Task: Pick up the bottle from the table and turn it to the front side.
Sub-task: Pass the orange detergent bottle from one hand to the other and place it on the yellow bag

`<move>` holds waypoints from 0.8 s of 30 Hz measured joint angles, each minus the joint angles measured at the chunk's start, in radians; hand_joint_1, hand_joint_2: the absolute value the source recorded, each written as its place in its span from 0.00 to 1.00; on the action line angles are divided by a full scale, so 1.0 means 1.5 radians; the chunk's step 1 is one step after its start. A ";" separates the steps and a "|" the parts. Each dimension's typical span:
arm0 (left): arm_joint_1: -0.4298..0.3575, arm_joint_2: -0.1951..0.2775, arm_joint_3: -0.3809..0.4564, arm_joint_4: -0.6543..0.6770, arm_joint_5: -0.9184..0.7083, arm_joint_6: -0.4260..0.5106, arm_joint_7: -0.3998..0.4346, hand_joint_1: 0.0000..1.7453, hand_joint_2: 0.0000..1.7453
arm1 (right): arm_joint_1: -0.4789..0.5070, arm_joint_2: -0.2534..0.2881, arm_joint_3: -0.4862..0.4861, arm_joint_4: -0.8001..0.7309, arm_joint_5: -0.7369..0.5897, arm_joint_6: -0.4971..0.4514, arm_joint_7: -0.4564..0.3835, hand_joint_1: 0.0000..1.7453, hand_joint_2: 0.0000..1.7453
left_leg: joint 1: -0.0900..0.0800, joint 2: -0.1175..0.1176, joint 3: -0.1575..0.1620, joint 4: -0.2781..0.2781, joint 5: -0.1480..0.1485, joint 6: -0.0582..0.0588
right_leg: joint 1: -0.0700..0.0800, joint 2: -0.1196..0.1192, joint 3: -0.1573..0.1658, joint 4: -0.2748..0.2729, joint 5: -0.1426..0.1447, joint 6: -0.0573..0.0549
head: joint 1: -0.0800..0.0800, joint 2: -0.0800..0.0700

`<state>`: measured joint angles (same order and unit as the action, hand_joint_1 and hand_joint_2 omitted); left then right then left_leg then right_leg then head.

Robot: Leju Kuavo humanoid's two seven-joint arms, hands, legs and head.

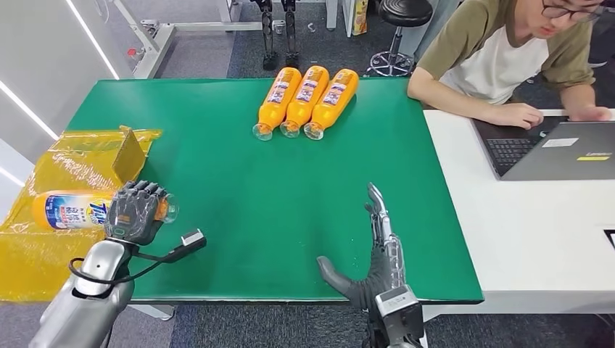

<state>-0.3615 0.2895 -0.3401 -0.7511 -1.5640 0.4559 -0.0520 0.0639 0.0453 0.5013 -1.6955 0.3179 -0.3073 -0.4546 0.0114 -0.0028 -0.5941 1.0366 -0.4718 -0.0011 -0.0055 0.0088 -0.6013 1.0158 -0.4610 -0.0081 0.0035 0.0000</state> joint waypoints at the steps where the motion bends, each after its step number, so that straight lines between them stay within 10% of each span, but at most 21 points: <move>1: -0.018 0.003 -0.004 0.030 0.000 -0.015 -0.012 1.00 1.00 | -0.001 0.000 0.000 0.001 -0.003 -0.002 -0.001 0.00 1.00 | 0.000 0.000 0.000 0.000 0.000 0.000 | 0.000 0.000 0.000 0.000 0.000 0.000 | 0.000 0.000; 17: -0.156 -0.019 -0.040 0.234 0.084 -0.182 -0.134 0.94 1.00 | -0.005 0.000 0.000 0.003 0.022 -0.003 0.003 0.00 1.00 | 0.000 0.000 0.000 0.000 0.000 -0.001 | 0.000 0.000 -0.001 0.000 0.000 0.000 | 0.000 0.000; 20: -0.160 -0.027 -0.039 0.246 0.101 -0.200 -0.121 0.75 1.00 | -0.005 0.000 0.000 0.003 0.035 -0.002 0.007 0.00 1.00 | 0.000 0.000 0.000 0.000 0.000 -0.001 | 0.000 0.000 -0.001 0.000 0.000 0.000 | 0.000 0.000; 24: -0.163 -0.035 -0.036 0.257 0.118 -0.224 -0.115 0.09 1.00 | -0.004 0.000 0.000 0.001 0.042 -0.002 0.009 0.00 1.00 | 0.000 0.000 0.000 0.000 0.000 -0.001 | 0.000 0.000 -0.001 0.001 0.000 0.000 | 0.000 0.000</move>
<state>-0.6061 0.2372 -0.3937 -0.3658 -1.3874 0.1196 -0.2249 0.0579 0.0457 0.5013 -1.6933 0.3802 -0.3108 -0.4413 0.0110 -0.0028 -0.5946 1.0366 -0.4714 -0.0020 -0.0058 0.0090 -0.6023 1.0168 -0.4608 -0.0083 0.0036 0.0000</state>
